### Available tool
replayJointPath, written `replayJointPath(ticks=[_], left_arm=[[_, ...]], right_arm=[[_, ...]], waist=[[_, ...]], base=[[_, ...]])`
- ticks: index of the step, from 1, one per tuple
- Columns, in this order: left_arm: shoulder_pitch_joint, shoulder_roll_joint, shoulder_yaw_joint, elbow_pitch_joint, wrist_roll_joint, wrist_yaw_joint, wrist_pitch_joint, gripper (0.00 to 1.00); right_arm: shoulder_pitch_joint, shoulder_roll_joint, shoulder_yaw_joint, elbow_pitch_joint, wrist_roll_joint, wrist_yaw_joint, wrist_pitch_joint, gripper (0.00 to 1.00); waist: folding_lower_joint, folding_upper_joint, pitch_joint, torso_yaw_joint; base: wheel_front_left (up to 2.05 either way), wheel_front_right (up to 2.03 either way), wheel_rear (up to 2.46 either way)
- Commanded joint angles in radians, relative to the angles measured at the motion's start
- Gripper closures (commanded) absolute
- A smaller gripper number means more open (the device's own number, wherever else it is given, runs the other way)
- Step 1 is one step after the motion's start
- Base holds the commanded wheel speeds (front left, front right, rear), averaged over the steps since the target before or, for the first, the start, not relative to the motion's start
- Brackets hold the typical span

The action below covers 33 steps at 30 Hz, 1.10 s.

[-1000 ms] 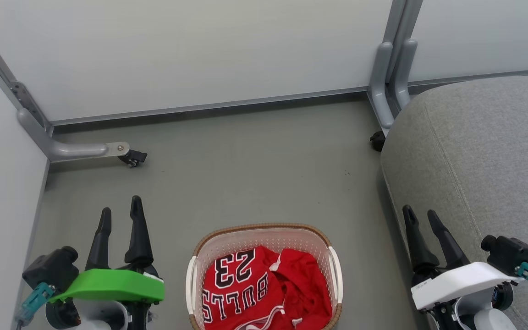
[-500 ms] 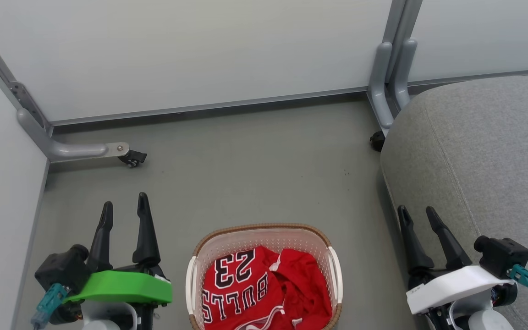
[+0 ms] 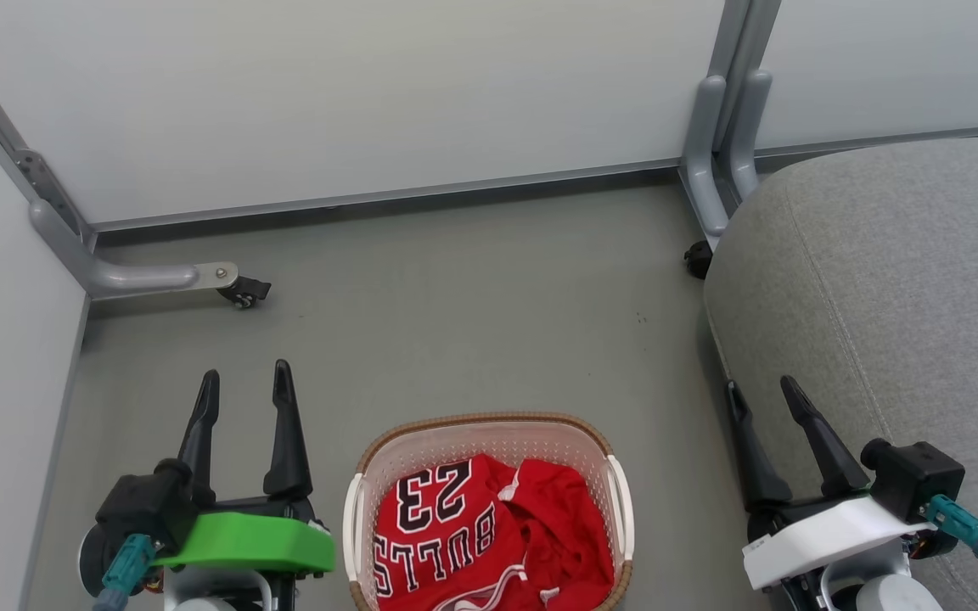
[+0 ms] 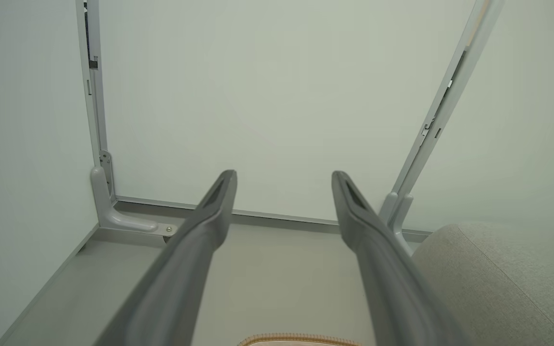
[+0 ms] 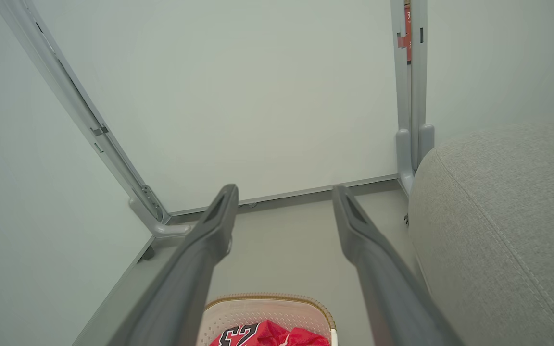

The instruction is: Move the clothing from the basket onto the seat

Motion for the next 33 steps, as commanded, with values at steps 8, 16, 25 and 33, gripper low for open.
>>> replayJointPath(ticks=[8, 16, 25, 33], left_arm=[[0.017, 0.007, -0.019, -0.017, 0.094, 0.017, -0.024, 0.00], [0.022, 0.007, -0.029, -0.016, 0.156, 0.029, -0.039, 0.00], [0.025, 0.008, -0.034, -0.005, 0.216, 0.040, -0.055, 0.00], [0.027, 0.008, -0.035, -0.004, 0.229, 0.040, -0.061, 0.00]], right_arm=[[0.016, -0.006, 0.001, -0.020, -0.080, 0.000, -0.025, 0.00], [0.019, -0.006, -0.014, -0.031, -0.116, 0.000, -0.041, 0.00], [0.024, -0.007, -0.010, -0.039, -0.172, 0.000, -0.057, 0.00], [0.028, -0.007, -0.008, -0.043, -0.190, 0.000, -0.064, 0.00]], waist=[[0.0000, -0.0001, 0.001, -0.001], [0.0000, -0.0001, 0.003, 0.000], [0.0000, -0.0001, 0.005, -0.001], [0.0000, -0.0001, 0.008, -0.002]], base=[[0.00, 0.00, 0.00], [0.00, 0.00, 0.00], [0.00, 0.00, 0.00], [0.00, 0.00, 0.00]])
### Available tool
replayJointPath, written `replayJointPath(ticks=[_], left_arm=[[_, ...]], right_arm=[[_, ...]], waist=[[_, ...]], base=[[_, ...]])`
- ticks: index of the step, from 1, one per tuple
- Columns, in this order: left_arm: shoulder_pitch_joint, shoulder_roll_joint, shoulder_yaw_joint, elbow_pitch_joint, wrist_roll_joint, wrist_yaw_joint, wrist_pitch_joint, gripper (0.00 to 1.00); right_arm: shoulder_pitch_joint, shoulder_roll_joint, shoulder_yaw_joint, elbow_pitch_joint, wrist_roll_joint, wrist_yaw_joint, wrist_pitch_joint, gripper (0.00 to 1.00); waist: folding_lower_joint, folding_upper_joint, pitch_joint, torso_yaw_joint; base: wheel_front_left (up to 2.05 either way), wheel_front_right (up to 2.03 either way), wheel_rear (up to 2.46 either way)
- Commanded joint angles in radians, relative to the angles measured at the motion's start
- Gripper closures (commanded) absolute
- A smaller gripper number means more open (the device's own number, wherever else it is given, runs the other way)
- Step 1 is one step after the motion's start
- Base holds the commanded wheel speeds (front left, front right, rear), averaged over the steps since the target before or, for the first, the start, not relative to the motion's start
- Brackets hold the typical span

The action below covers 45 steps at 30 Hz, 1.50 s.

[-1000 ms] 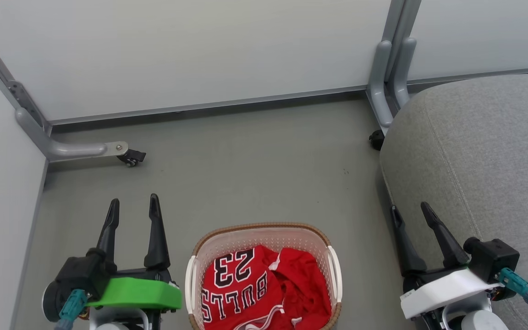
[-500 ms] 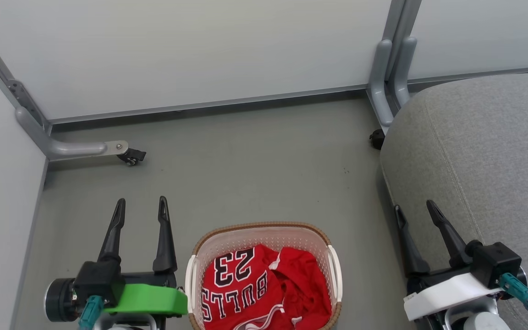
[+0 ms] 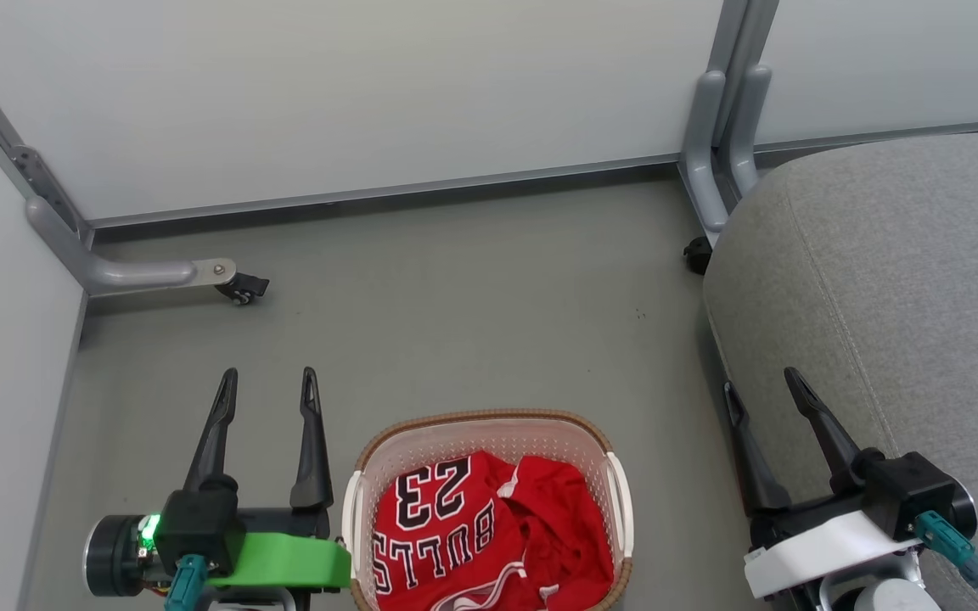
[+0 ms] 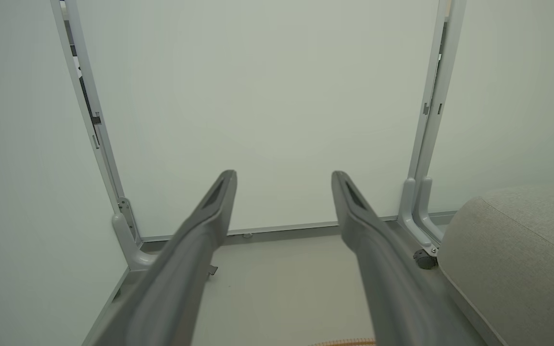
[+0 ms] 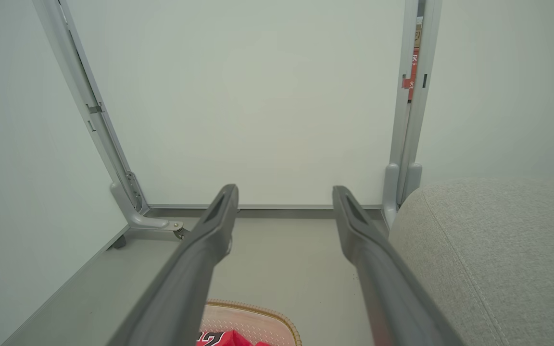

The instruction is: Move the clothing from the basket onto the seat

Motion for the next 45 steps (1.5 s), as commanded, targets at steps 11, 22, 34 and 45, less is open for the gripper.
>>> replayJointPath(ticks=[11, 22, 34, 45], left_arm=[[0.015, 0.006, -0.004, 0.009, -0.011, 0.008, -0.001, 0.00], [-0.078, 0.006, -0.027, 0.019, -0.022, -0.003, -0.001, 0.00], [-0.268, 0.006, -0.076, 0.068, 0.004, -0.056, -0.001, 0.00], [-0.520, 0.052, -0.237, 0.367, 0.142, -0.182, -0.001, 0.00]], right_arm=[[0.010, -0.005, -0.004, -0.001, -0.005, 0.000, -0.005, 0.00], [-0.067, -0.005, -0.016, -0.035, -0.022, 0.000, -0.004, 0.00], [-0.250, -0.005, -0.024, -0.073, -0.055, 0.000, -0.004, 0.00], [-0.370, -0.004, -0.042, -0.121, -0.024, 0.000, -0.004, 0.00]], waist=[[0.0000, 0.0000, 0.003, 0.002], [0.0000, 0.0000, 0.196, 0.008], [0.0000, 0.0000, 0.502, -0.019], [0.0000, 0.0000, 0.695, -0.090]], base=[[0.00, 0.00, 0.00], [0.00, 0.00, 0.00], [0.00, 0.00, 0.00], [0.00, 0.00, 0.00]])
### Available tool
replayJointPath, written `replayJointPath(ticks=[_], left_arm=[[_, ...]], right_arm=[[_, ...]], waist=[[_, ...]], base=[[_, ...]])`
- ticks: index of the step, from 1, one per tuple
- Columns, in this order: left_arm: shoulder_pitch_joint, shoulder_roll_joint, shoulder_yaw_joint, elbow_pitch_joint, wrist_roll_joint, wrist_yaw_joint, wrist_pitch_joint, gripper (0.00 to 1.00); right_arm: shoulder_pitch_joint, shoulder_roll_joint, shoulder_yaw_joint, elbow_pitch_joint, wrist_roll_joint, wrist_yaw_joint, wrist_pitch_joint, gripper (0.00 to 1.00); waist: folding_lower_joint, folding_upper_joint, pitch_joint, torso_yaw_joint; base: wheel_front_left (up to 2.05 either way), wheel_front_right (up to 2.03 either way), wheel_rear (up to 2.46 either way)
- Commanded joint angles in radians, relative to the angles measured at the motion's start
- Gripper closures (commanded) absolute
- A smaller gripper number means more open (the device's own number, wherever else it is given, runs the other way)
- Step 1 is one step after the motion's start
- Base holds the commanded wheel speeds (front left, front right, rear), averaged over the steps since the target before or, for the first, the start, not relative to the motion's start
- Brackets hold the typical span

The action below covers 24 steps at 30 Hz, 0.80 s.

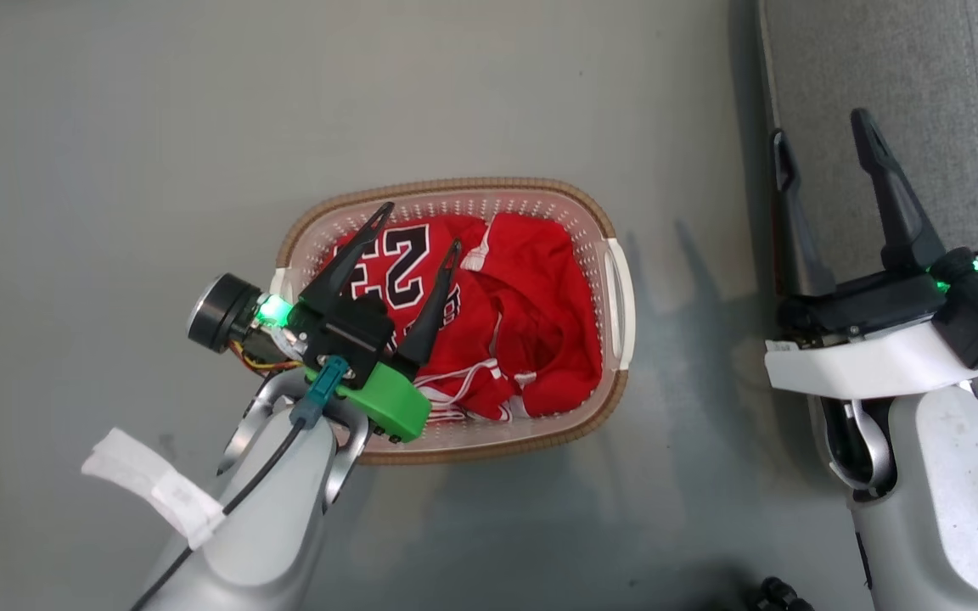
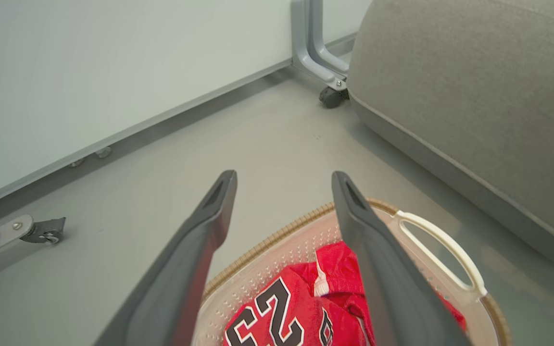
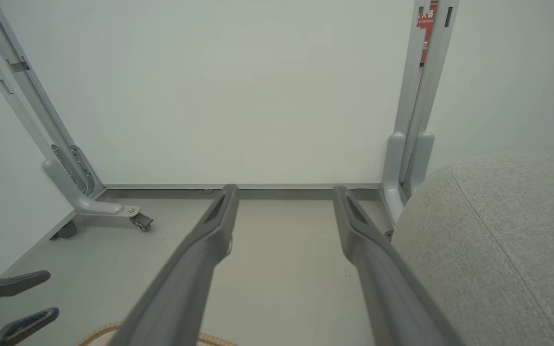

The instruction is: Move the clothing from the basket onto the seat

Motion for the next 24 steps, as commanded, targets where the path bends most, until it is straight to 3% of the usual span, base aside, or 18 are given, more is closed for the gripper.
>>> replayJointPath(ticks=[1, 20, 24], left_arm=[[-0.047, 0.014, -0.013, 0.030, 0.009, -0.007, -0.001, 0.00], [-0.419, 0.088, -0.287, 0.500, 0.089, -0.024, 0.000, 0.00], [-0.464, 0.112, -0.308, 0.561, 0.111, 0.005, 0.000, 0.00]], right_arm=[[-0.027, -0.002, -0.001, -0.014, 0.015, 0.000, -0.002, 0.00], [-0.111, -0.003, 0.048, -0.083, 0.106, 0.000, -0.002, 0.00], [-0.126, -0.002, 0.049, -0.094, 0.119, 0.000, -0.002, 0.00]], waist=[[-0.0001, 0.0000, 0.127, -0.064], [-0.0001, 0.0000, 0.348, -0.161], [-0.0001, 0.0000, 0.374, -0.173]], base=[[0.00, 0.00, 0.00], [0.00, 0.00, 0.00], [0.00, 0.00, 0.00]])
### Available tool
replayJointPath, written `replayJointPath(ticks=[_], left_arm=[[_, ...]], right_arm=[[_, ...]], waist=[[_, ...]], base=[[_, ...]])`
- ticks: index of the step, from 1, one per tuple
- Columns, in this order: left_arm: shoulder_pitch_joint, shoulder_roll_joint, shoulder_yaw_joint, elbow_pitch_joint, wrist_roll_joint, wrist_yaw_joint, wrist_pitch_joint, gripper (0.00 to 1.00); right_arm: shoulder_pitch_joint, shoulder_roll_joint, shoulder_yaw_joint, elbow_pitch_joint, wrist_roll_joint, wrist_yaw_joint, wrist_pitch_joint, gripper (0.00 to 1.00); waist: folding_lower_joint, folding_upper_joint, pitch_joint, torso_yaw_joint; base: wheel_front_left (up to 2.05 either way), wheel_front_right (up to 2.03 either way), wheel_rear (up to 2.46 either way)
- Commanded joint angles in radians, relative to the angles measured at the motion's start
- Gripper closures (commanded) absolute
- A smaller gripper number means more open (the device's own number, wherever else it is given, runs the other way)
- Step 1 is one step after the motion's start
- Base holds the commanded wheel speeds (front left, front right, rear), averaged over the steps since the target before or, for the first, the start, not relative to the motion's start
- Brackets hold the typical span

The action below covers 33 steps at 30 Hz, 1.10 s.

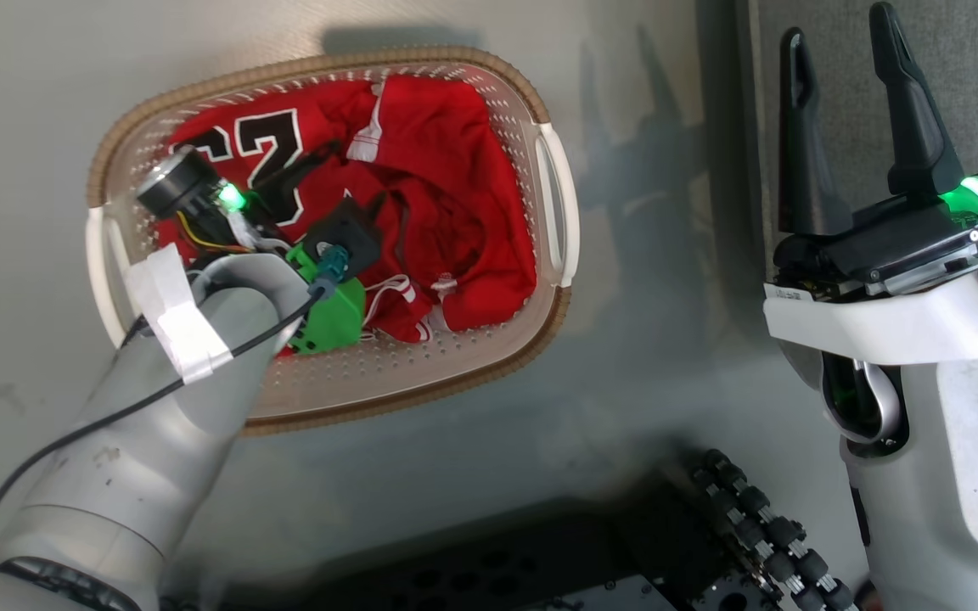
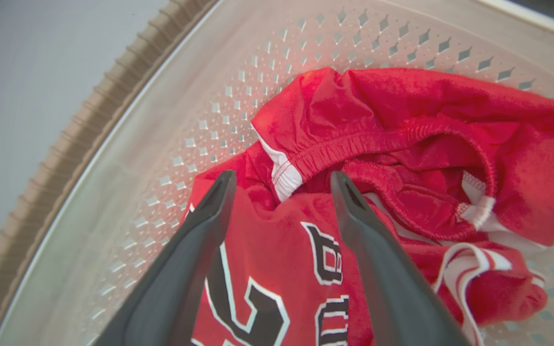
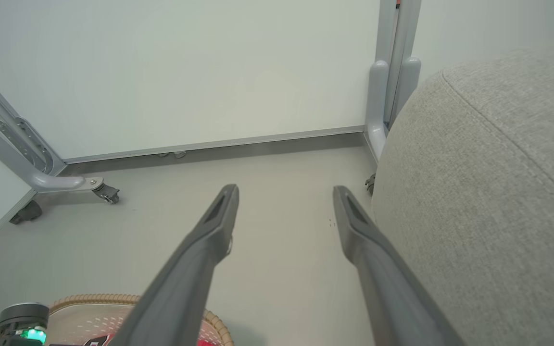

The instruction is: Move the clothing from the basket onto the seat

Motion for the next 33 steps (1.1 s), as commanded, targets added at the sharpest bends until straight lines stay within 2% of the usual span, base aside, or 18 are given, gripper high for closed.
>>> replayJointPath(ticks=[1, 10, 19, 20, 21, 25, 33], left_arm=[[-0.024, 0.016, -0.006, 0.016, 0.008, 0.012, 0.000, 0.00], [-0.081, 0.030, -0.024, 0.171, 0.026, 0.107, 0.000, 0.00], [-0.122, 0.028, -0.049, 0.279, 0.029, 0.118, 0.000, 0.00], [-0.126, 0.028, -0.049, 0.285, 0.026, 0.119, 0.000, 0.71], [-0.132, 0.028, -0.051, 0.291, 0.024, 0.120, 0.000, 1.00], [-0.136, 0.023, -0.064, 0.304, 0.021, 0.115, 0.000, 1.00], [-0.065, 0.039, -0.049, 0.215, -0.029, 0.155, 0.000, 1.00]], right_arm=[[-0.011, -0.002, 0.001, -0.005, 0.005, 0.000, -0.002, 0.00], [-0.017, -0.002, 0.018, -0.008, 0.004, 0.000, -0.002, 0.00], [-0.028, -0.002, 0.038, -0.010, 0.012, 0.000, -0.002, 0.00], [-0.029, -0.002, 0.038, -0.009, 0.012, 0.000, -0.002, 0.00], [-0.031, -0.002, 0.040, -0.007, 0.012, 0.000, -0.002, 0.00], [-0.037, -0.002, 0.037, 0.000, 0.022, 0.000, -0.002, 0.00], [-0.036, -0.002, 0.040, 0.014, 0.053, 0.000, -0.002, 0.00]], waist=[[-0.0002, 0.0000, 0.036, -0.027], [-0.0002, 0.0000, 0.080, -0.027], [-0.0002, 0.0000, 0.110, -0.034], [-0.0002, 0.0000, 0.111, -0.035], [-0.0002, 0.0000, 0.112, -0.036], [-0.0002, 0.0000, 0.105, -0.039], [-0.0002, 0.0000, 0.033, -0.042]], base=[[0.00, 0.00, 0.00], [0.00, 0.00, 0.00], [0.00, 0.00, 0.00], [0.00, 0.00, 0.00], [0.00, 0.00, 0.00], [0.00, 0.00, 0.00], [0.00, 0.00, 0.00]])
